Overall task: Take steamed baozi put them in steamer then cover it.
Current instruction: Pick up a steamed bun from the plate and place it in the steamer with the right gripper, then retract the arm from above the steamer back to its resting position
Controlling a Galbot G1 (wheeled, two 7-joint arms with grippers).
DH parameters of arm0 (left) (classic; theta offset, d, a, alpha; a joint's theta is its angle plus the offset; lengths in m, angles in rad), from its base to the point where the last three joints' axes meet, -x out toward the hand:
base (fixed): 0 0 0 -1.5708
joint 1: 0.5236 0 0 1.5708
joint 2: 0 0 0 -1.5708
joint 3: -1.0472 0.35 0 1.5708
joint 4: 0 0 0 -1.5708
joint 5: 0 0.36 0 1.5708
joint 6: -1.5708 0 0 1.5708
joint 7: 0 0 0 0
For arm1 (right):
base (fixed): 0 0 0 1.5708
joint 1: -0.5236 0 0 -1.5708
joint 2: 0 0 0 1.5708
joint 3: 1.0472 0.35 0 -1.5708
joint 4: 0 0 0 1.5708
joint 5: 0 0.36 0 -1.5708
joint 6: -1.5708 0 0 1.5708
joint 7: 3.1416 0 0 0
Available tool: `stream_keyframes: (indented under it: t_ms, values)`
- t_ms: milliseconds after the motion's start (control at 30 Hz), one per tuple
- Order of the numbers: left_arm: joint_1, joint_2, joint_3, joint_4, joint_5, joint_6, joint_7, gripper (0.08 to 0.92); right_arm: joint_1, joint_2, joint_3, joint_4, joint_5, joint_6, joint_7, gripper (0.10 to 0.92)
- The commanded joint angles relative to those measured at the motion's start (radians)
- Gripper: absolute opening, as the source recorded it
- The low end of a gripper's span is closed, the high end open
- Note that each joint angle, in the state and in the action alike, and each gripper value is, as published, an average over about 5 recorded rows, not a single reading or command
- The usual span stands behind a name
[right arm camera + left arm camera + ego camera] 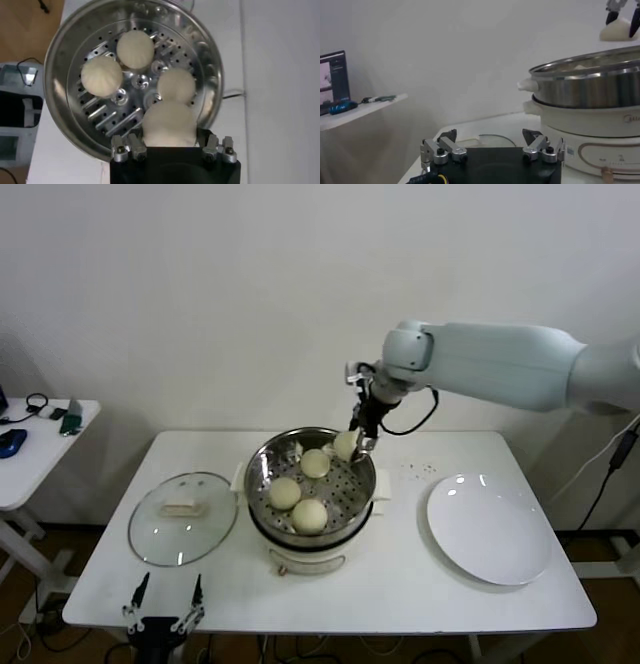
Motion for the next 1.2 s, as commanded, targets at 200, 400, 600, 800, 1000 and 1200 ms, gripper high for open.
stream_keyframes:
  t_ms: [200,400,600,800,1000,1200]
  values:
    - [-0.004,0.003,-0.005,0.008,-0.010,0.002,-0.001,0.823,-0.069,0.110,-0.079,-0.021,-0.023,-0.003,0.006,0.696]
    - [-0.009,0.002,-0.007,0.015,-0.012,0.003,-0.001,0.823,-0.094,0.121,-0.078,-0.044,-0.047,0.001,0.003,0.696]
    - [-0.016,0.004,-0.009,0.018,-0.014,0.007,0.000,0.823,-0.106,0.121,-0.071,-0.048,-0.058,-0.001,0.008,0.719]
    - [-0.021,0.007,-0.009,0.019,-0.014,0.010,0.000,0.823,-0.096,0.103,-0.050,-0.056,-0.063,0.001,0.002,0.811]
    - [-0.025,0.008,-0.010,0.018,-0.015,0.013,0.000,0.823,-0.037,0.038,-0.012,-0.023,0.016,0.036,-0.039,0.822]
    - [-0.028,0.008,-0.010,0.016,-0.010,0.015,0.000,0.823,0.037,-0.106,0.019,0.048,0.033,0.108,-0.074,0.823]
